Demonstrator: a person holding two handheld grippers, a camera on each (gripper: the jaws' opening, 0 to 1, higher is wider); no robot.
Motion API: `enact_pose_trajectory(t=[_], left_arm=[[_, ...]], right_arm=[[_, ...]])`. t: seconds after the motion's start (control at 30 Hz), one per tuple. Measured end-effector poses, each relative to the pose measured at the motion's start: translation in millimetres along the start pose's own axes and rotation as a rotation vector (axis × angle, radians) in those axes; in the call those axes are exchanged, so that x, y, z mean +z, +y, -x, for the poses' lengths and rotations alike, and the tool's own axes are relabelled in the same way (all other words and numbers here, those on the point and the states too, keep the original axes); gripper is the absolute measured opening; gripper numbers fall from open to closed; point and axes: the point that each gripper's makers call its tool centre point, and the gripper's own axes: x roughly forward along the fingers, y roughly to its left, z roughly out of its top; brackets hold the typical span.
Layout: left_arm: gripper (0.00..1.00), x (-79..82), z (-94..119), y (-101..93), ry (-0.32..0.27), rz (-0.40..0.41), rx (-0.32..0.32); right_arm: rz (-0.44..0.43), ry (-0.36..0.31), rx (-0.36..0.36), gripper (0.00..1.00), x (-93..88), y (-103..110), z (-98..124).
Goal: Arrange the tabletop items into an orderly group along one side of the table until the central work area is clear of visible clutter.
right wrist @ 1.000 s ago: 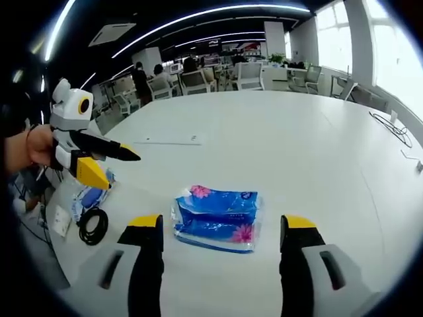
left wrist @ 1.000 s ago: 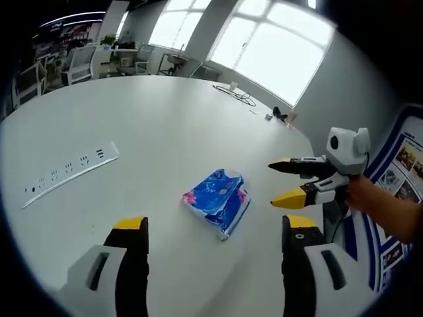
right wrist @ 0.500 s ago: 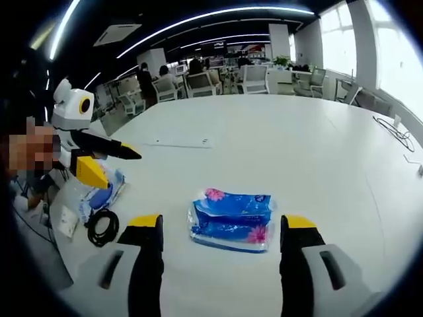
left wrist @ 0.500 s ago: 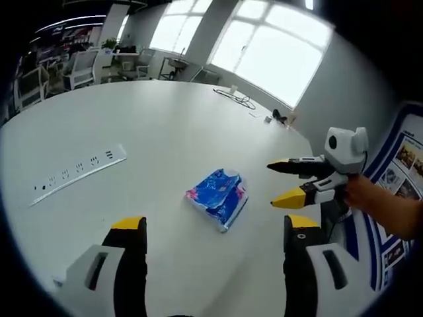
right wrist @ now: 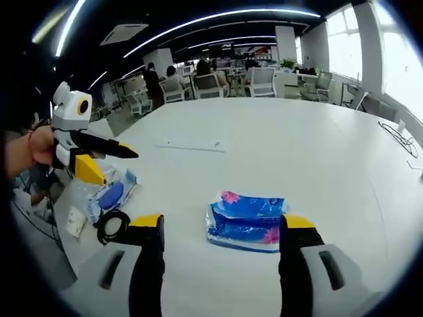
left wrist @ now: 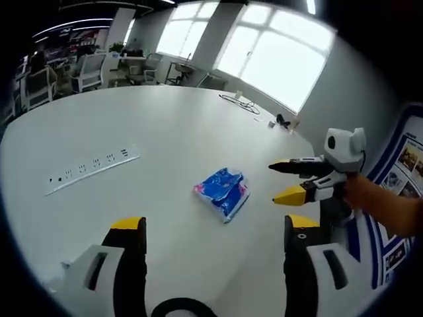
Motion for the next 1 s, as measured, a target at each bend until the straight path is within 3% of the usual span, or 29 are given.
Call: enact_pose_trajectory(t=[0.4, 1.0], left_arm=[[0.88, -8.2, 35.9, 2.7, -0.030, 0.020, 0.033], [0.89, -38.0, 97.0, 10.9, -0.078, 0.069, 0.102]], right_arm=[[0.023, 0.012, 0.041, 0.67, 1.3, 27.4, 2.0], [0.075, 0.043, 0.130, 0.67, 1.6, 85.9, -8.7]])
